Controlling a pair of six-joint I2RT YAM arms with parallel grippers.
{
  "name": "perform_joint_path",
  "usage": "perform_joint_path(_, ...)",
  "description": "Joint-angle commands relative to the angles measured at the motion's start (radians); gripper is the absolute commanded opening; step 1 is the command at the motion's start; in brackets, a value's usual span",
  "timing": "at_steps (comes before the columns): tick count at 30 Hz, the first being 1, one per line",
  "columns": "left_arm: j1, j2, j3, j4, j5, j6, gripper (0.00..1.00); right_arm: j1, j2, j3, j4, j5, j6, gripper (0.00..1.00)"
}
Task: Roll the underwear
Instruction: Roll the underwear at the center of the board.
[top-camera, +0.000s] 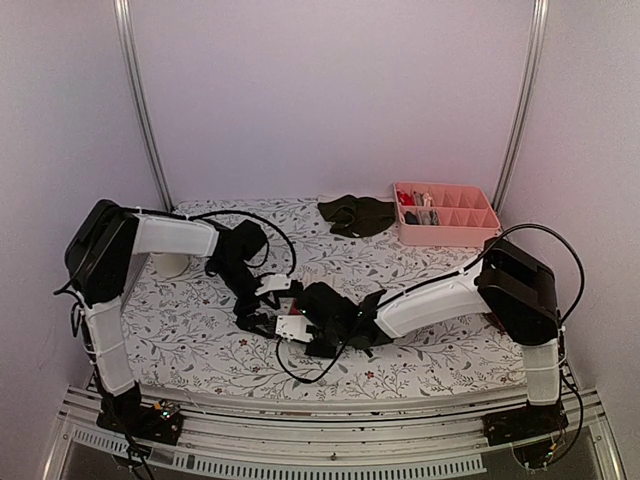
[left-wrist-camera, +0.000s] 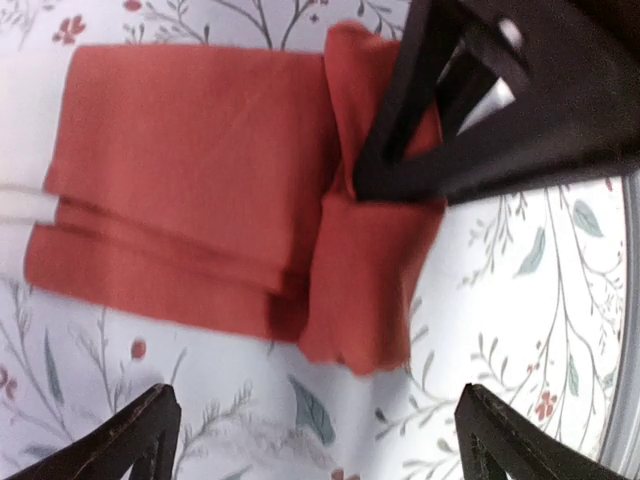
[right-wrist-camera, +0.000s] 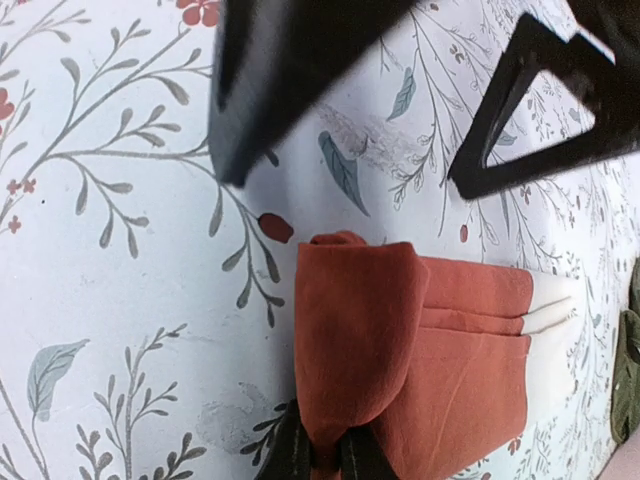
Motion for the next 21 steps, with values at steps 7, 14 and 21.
perform_joint_path(7, 0.072, -0.334, -0.37, 0.406, -0.095, 0.068, 0.99, -0.102, 0.026, 0.1, -0.255, -0.255, 0.163, 0.03)
perform_joint_path(14, 0.035, -0.473, -0.597, 0.697, -0.13, 0.119, 0.98, -0.162, 0.059, 0.198, -0.381, -0.483, 0.242, 0.03)
perform_joint_path(21, -0.137, -0.569, -0.773, 0.956, -0.208, 0.181, 0.92, -0.205, 0.123, 0.269, -0.461, -0.657, 0.295, 0.03)
